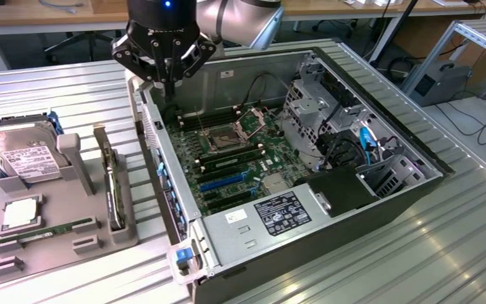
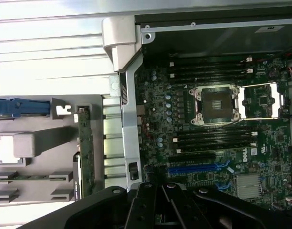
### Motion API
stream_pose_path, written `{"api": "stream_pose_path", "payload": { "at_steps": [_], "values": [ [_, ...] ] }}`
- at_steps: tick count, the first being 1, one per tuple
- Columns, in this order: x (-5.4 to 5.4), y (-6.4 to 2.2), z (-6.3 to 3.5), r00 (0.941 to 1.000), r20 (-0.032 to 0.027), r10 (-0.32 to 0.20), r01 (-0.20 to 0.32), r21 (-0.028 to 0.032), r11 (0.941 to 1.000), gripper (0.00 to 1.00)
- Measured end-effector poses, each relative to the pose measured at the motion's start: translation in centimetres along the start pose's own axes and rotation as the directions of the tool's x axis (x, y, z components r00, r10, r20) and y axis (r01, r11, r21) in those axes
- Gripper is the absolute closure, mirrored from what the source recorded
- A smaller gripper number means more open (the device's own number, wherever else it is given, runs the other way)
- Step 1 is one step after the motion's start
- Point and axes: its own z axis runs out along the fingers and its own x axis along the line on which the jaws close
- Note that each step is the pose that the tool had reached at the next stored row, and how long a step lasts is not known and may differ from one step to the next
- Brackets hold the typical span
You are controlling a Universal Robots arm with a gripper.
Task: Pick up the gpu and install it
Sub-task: 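Reach for the gpu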
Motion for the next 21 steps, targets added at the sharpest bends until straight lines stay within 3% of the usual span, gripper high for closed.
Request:
{"api": "stream_pose_path", "payload": {
  "at_steps": [21],
  "values": [
    [0.75,-0.06,-0.03,1.0,-0.0001,0.0,0.0,0.0001,1.0,0.89]
  ]
}}
